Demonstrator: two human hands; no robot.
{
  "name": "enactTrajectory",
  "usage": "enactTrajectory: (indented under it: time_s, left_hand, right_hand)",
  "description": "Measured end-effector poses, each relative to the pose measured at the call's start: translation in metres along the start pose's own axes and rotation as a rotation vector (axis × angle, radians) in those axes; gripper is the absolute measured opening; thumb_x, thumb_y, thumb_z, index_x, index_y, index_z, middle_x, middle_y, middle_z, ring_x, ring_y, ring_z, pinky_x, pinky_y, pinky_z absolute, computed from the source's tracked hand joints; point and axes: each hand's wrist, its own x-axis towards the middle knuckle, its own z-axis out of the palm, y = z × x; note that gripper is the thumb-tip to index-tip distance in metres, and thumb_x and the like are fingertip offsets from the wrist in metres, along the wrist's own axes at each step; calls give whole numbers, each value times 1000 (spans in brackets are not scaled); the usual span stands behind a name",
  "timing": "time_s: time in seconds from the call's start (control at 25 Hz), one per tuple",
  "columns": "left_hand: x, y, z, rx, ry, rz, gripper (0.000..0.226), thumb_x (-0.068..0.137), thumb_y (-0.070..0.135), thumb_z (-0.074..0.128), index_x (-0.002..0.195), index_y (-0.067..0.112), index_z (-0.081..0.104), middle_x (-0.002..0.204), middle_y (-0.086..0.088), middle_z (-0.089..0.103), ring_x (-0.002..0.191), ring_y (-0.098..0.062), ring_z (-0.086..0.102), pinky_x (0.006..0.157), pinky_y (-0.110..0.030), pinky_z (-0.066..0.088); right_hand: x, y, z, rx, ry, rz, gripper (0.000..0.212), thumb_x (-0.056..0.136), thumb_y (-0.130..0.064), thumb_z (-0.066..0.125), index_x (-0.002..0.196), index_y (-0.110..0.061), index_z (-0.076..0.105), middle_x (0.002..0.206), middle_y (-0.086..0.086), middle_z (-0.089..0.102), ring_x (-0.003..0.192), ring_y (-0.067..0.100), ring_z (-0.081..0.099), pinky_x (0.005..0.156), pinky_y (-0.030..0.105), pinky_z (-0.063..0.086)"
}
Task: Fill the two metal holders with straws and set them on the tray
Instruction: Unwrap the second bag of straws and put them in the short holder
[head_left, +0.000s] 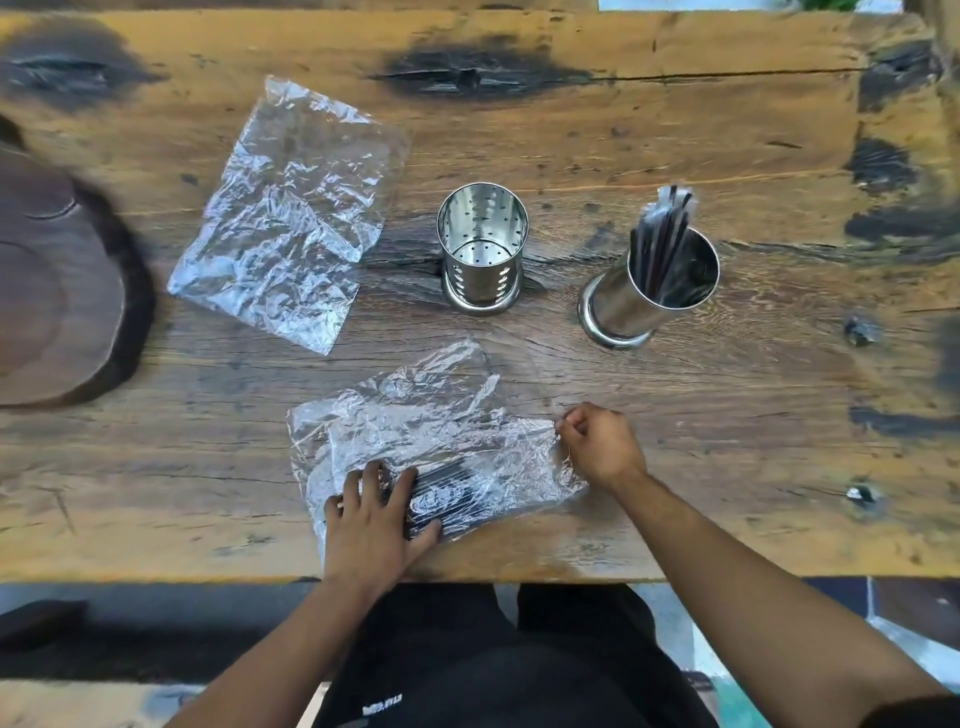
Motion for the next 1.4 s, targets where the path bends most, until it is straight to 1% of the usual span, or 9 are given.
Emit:
enactTrajectory:
  time_s: [0.12,0.24,0.48,0.64,0.76,0.92,1.0,1.16,1.4]
  left_hand:
    - [0,0,1,-5,12,9,78,76,79,44,137,32,53,138,-17,52,126,-41,46,91,-55,45]
    - [-1,-3,1,-27,32,13,77,79,80,42,139,33,51,140,-14,50,127,-39,44,92,-55,46]
    - [-4,-4,-1,-53,44,9,88,76,88,41,145,34,44,142,-15,45,130,-41,42,98,-59,39]
    - [-6,-4,-1,-29,36,44,106,61,80,67,145,20,46,145,-21,48,135,-44,42,107,-65,31]
    - [-6,-5,-2,-20,57,79,106,61,68,79,145,12,48,140,-21,53,131,-44,47,109,-64,34]
    - [-3,-7,-5,-30,15,96,95,71,65,73,147,13,47,136,-15,55,128,-40,47,109,-58,37]
    - [-2,-6,-6,-24,2,96,92,73,65,72,146,13,49,137,-14,55,129,-40,47,111,-57,34]
    - [-1,-6,-6,6,23,113,89,71,64,75,141,13,55,134,-12,59,125,-41,51,111,-60,34]
    - [3,-7,-7,-14,-9,121,86,76,63,71,143,12,52,135,-15,56,122,-39,52,105,-53,42]
  right_hand:
    - [4,5,-5,22,-39,4,19,92,-36,72,78,-25,65,68,-11,72,62,4,68,49,18,41]
    - [-1,2,-4,191,8,6,17,89,-34,77,83,-23,66,65,-9,69,55,1,64,44,7,38]
    - [-18,-14,8,119,329,-289,14,99,-21,61,112,-20,66,101,-9,59,85,6,58,78,16,43]
    - [-10,-27,15,68,-69,-226,28,100,-2,50,120,-11,67,111,3,71,95,19,68,91,34,57]
    - [-4,-31,16,322,-228,16,31,95,14,50,116,-4,64,95,10,69,71,22,67,73,45,61]
    - [0,-32,9,520,-218,186,22,97,11,50,105,-5,63,92,14,66,54,20,63,53,32,56]
    - [2,-30,6,444,-232,138,25,98,11,46,110,-3,63,95,14,67,63,20,63,57,28,53]
    - [-4,-38,5,728,-520,241,22,102,9,39,110,-5,54,75,15,60,50,20,57,46,26,49]
    - [-3,-31,6,624,-616,93,21,99,5,52,98,-5,70,76,5,70,58,12,59,54,25,48]
